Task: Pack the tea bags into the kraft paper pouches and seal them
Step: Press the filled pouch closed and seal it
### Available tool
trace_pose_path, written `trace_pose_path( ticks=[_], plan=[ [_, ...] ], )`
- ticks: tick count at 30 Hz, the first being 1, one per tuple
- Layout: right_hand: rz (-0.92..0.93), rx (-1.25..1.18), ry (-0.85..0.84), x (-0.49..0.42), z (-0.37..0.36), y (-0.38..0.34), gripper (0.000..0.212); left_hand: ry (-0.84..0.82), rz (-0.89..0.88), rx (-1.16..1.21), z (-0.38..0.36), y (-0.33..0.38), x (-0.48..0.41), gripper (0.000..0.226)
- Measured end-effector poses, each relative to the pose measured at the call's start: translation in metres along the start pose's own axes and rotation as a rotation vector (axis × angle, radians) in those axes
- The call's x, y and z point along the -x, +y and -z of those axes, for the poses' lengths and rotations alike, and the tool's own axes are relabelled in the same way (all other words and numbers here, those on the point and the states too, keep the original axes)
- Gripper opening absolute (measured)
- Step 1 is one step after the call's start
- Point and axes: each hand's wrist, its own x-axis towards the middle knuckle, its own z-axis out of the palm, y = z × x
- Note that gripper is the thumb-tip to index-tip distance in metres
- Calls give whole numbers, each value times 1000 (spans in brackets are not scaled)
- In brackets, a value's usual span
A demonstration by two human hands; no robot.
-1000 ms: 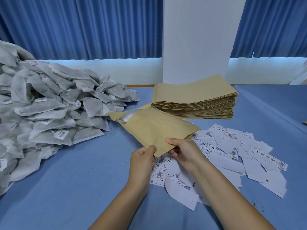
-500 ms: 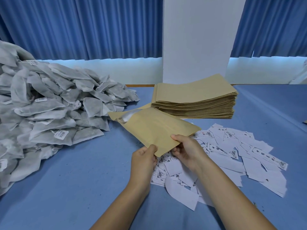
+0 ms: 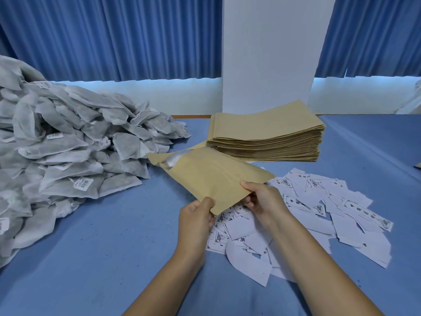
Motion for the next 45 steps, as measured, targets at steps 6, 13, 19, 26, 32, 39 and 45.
trace_pose_path(
  ticks=[6,13,19,26,32,39,45],
  plan=[
    [-46,-55,-9,-2,3,0,7,-4,10,4,-3,0,1,42],
    [-10,-69,47,-6,6,-3,17,-4,-4,18,-3,0,3,43],
    [-32,-135,41,-8,8,-3,7,-8,5,39,-2,1,4,45],
    [-18,-96,51,-10,8,-5,13,-17,3,39,-3,3,5,47],
    [0,-123,68,-12,12,-5,15,2,22,65,-1,3,3,48],
    [-24,-139,94,-14,12,-7,7,14,20,65,0,3,2,51],
    [-35,-204,165,-19,20,-11,9,41,64,138,4,5,-1,33]
  ],
)
